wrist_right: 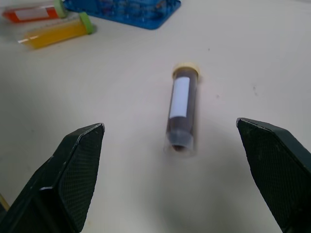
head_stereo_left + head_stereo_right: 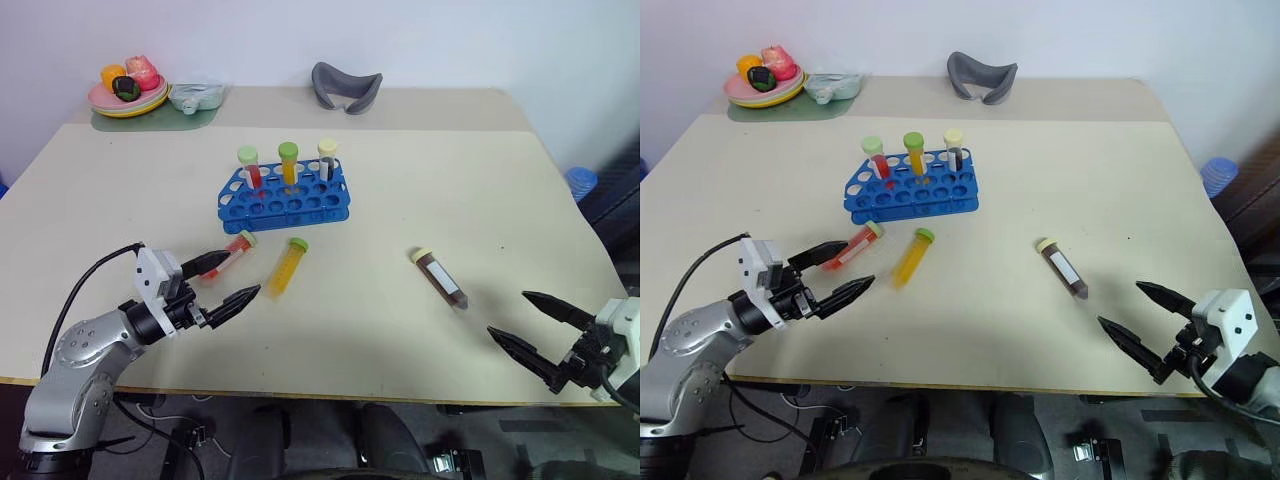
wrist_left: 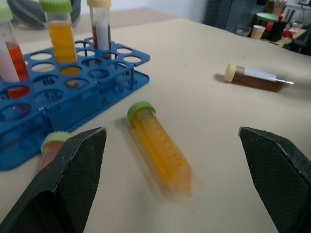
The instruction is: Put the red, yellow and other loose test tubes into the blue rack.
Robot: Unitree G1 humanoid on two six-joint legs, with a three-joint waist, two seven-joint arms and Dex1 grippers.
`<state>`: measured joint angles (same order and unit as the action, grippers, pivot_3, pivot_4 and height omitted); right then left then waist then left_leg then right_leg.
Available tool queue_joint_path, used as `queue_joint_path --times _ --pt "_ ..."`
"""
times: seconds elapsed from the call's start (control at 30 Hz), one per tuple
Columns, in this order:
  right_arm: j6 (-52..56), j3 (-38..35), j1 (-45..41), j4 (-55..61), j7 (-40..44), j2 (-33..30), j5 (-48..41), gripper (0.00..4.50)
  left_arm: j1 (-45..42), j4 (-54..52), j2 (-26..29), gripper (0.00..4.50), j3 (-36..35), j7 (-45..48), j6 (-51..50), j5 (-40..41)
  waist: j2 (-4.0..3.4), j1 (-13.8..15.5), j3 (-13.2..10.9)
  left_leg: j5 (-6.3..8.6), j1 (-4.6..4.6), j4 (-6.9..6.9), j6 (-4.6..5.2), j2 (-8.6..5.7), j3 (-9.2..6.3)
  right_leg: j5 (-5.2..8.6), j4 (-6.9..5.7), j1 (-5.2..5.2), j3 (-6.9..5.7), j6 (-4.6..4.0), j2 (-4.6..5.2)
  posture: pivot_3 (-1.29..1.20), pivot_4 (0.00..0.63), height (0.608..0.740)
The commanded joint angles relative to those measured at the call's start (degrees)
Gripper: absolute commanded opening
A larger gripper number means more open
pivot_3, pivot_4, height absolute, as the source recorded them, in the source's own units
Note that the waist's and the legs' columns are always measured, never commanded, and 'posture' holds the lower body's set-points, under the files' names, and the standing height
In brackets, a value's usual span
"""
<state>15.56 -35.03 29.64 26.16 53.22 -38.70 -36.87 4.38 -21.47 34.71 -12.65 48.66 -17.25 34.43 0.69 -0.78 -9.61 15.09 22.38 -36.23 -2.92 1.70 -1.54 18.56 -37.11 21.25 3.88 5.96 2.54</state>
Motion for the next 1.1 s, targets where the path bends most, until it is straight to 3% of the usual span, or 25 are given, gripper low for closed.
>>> queue_joint_path --times 0.03,0.57,0.7,0.8,0.87,0.93,1.1 --pt "-0.4 -1.7 0.0 3.0 -1.1 0.5 -0.8 4.5 -1.0 -0.7 0.3 4.46 -0.2 0.6 0.4 0.4 0.0 0.0 0.0 0.0 0.0 0.01 0.0 0.0 0.0 -0.01 0.01 0.01 0.0 0.02 0.0 0.0 0.15 0.74" --pt "13.3 1.9 -8.2 9.0 -9.2 -4.5 -4.7 4.5 -3.2 -3.0 -1.2 4.46 2.2 -1.1 -2.4 1.5 0.05 0.0 0.0 0.0 0.01 0.02 0.0 -0.03 -0.02 -0.11 -0.02 0.03 -0.01 0.19 -0.01 0.0 0.15 0.74" --pt "14.7 5.7 -13.6 7.3 -11.5 -5.7 -1.8 4.5 -3.4 -2.4 -1.7 4.46 3.0 -1.7 -2.1 0.1 0.08 0.0 0.0 0.0 0.01 0.0 0.0 -0.04 -0.02 -0.12 -0.02 0.03 -0.01 0.19 0.0 0.0 0.15 0.74" --pt "21.3 8.9 -16.1 7.7 -17.8 -10.4 4.6 4.5 -4.4 -3.5 -2.5 4.46 4.3 -2.6 -3.9 1.1 0.08 0.1 -0.1 0.0 0.02 -0.01 0.0 -0.06 -0.02 -0.12 -0.03 0.03 -0.01 0.2 0.01 0.0 0.15 0.74" --pt "25.8 12.5 -19.8 6.2 -20.7 -13.9 7.9 4.5 -4.9 -3.3 -2.5 4.46 4.8 -2.2 -3.7 0.5 0.12 0.1 -0.1 0.0 0.04 -0.02 0.0 -0.11 -0.03 -0.12 -0.03 0.04 -0.01 0.2 0.04 0.0 0.15 0.74" --pt "31.6 15.9 -26.3 2.6 -18.4 -16.8 5.0 4.5 -5.7 -2.5 -2.8 4.46 5.0 -2.5 -3.7 0.5 0.14 -0.1 -0.1 0.0 0.06 -0.02 0.0 -0.11 -0.03 -0.12 -0.03 0.07 -0.01 0.2 0.05 0.0 0.15 0.74" --pt "46.0 27.4 -49.4 -10.3 -11.2 -19.7 0.6 4.5 -7.8 -1.4 -4.6 4.46 7.3 -2.8 -3.4 -0.1 0.03 -0.4 -0.2 -0.01 0.01 -0.02 0.01 -0.06 -0.03 -0.17 -0.08 0.11 0.02 0.12 -0.02 0.0 0.15 0.74"
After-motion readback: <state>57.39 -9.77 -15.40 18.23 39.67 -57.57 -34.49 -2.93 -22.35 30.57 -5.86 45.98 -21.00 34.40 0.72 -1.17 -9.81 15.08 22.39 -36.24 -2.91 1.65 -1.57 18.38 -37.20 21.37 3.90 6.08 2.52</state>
